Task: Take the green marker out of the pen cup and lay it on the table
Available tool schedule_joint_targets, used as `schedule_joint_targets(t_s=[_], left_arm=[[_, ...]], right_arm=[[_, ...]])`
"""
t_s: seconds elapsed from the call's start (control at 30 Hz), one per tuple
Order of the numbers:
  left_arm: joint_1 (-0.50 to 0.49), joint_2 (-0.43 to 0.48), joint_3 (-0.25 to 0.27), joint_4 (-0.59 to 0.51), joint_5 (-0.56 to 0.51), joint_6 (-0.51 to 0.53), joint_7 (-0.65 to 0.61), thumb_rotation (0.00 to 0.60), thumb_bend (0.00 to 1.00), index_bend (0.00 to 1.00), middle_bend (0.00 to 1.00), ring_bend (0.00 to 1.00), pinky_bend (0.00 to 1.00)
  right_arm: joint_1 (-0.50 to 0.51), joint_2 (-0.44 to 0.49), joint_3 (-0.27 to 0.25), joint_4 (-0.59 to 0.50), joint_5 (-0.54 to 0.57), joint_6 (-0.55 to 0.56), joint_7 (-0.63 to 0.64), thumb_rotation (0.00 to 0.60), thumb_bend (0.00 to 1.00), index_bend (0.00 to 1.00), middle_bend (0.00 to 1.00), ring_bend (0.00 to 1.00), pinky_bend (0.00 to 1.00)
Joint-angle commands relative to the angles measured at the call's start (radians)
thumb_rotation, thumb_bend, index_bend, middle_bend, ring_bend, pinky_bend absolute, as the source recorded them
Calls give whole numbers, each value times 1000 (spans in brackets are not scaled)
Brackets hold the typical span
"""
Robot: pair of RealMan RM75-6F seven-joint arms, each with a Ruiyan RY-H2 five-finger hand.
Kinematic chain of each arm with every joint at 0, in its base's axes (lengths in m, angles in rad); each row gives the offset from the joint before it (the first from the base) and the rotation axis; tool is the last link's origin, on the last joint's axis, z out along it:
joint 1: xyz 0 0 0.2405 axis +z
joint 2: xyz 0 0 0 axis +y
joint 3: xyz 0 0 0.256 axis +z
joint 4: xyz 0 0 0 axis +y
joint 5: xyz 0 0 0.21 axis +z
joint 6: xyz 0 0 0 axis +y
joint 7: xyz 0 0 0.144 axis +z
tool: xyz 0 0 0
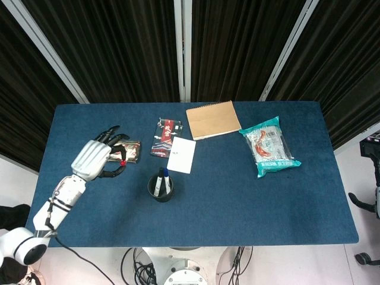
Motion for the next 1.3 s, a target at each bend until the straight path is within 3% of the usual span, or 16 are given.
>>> schedule_joint_targets(t_s=[0.03, 0.23, 0.53, 0.63, 0.77, 0.87, 1.1, 1.3], left_arm=[[-16, -83, 3, 139, -47, -80, -69, 600, 297, 633, 195, 0, 170], [-21, -143, 12, 237, -46, -117, -109, 600, 297, 633, 200, 0, 169], [4, -170, 30, 280, -19, -101, -135, 600, 299, 585, 203, 0, 158], [16, -161, 41, 267, 1, -90, -143, 600, 278, 464, 182, 0, 153], [34, -134, 60, 240, 48, -64, -173, 600, 255, 146, 131, 0, 136], [57, -111, 71, 216, 82, -23, -193, 600, 238, 39, 91, 0, 119], [128, -74, 78, 159, 110, 100, -149, 600, 178, 31, 84, 0, 112], [220, -31, 70, 144, 117, 262, -23, 600, 186, 58, 85, 0, 110]], right_arm=[[0, 1, 4, -2, 6, 0, -1, 600, 96, 0, 0, 0, 0], [2, 4, 4, 0, 14, -11, 1, 600, 97, 0, 0, 0, 0], [4, -4, 5, 10, 11, -13, 15, 600, 122, 0, 0, 0, 0], [4, -5, 3, 10, 11, -13, 15, 600, 122, 0, 0, 0, 0], [0, -14, 11, 15, 5, 9, 27, 600, 125, 0, 0, 0, 0], [-3, -20, 13, 24, -5, 26, 34, 600, 129, 0, 0, 0, 0], [0, -24, 8, 22, -12, 18, 29, 600, 129, 0, 0, 0, 0], [0, -22, 1, 14, -21, 15, 27, 600, 129, 0, 0, 0, 0]])
